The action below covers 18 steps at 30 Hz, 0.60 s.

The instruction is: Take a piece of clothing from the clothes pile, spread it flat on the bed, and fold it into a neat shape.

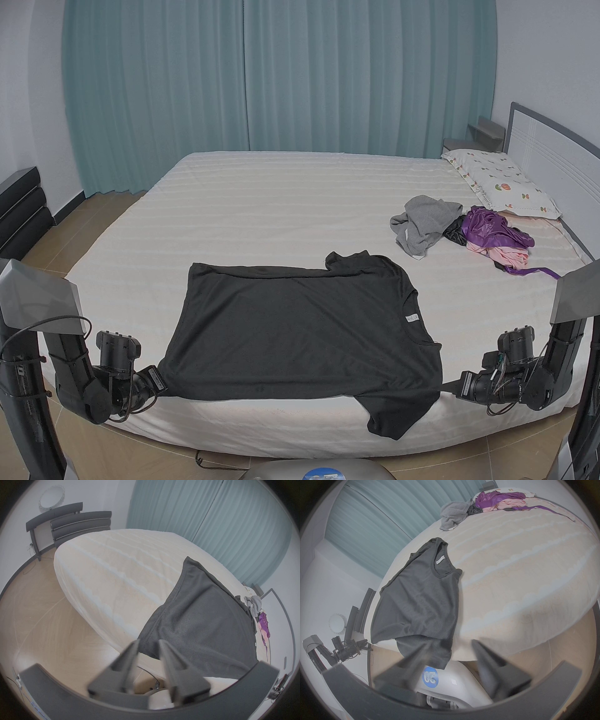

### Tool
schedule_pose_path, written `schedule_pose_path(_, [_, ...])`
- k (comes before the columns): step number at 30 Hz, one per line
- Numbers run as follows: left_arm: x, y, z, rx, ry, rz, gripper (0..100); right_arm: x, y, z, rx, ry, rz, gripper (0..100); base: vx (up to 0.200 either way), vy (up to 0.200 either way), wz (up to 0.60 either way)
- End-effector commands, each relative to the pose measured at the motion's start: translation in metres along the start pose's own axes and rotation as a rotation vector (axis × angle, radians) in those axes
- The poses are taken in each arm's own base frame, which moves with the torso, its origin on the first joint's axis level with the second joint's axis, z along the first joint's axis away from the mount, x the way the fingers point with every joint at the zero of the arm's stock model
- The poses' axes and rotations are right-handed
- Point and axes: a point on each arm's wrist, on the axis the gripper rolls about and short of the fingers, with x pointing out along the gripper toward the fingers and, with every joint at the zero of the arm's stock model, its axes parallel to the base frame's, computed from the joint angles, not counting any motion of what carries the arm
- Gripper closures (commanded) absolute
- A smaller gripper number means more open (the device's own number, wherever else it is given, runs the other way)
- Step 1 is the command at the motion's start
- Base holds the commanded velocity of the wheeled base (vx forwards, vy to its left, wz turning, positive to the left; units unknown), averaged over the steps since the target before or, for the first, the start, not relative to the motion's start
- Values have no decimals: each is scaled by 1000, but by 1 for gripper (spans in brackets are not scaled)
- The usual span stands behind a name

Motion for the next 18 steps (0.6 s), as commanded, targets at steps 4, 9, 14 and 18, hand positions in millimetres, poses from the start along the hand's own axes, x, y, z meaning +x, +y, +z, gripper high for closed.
schedule_pose_path(4, [6, 1, -1, -36, 19, -9, 0, 3, 0, 2, 13, -22, 16, 0, 0, 0, 0])
schedule_pose_path(9, [-3, -2, 12, -103, 16, -97, 0, -5, 7, 13, 92, -103, 63, 0, 0, 0, 0])
schedule_pose_path(14, [-15, -2, 22, -146, 21, -184, 0, -7, 10, 17, 148, -95, 118, 0, 0, 0, 0])
schedule_pose_path(18, [-18, -4, 25, -180, 26, -212, 0, -9, 8, 18, 157, -95, 131, 0, 0, 0, 0])
